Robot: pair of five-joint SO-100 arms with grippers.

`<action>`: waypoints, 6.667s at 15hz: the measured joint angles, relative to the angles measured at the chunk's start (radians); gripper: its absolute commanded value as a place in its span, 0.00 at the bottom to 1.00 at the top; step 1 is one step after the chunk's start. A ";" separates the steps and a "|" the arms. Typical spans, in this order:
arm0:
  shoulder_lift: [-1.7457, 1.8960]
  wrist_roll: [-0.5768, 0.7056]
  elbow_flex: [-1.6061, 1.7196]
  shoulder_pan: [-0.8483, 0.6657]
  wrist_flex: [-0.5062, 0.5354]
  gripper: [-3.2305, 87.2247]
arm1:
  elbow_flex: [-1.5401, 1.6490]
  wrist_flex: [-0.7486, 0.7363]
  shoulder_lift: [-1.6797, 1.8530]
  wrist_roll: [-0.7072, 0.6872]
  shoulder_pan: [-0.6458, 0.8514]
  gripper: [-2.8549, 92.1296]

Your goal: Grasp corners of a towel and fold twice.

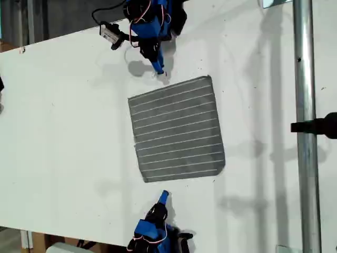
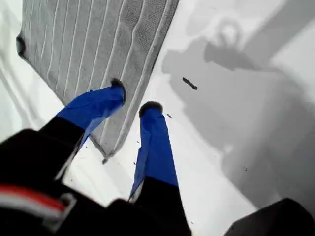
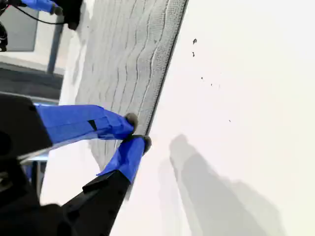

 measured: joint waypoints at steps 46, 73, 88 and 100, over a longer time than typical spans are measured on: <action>-0.055 -0.462 -0.181 0.006 -0.098 0.00 | -0.928 -0.411 -1.852 -0.347 -0.460 0.03; -2.619 -0.308 -2.086 0.469 0.132 0.38 | -0.927 -0.420 -1.838 -0.350 -0.433 0.03; -2.419 -0.166 -2.126 0.518 0.233 0.00 | -1.233 -0.209 -1.678 -0.380 -0.600 0.03; -2.169 0.186 -1.902 -0.225 0.365 0.00 | -1.135 -0.009 -1.577 -0.756 0.225 0.03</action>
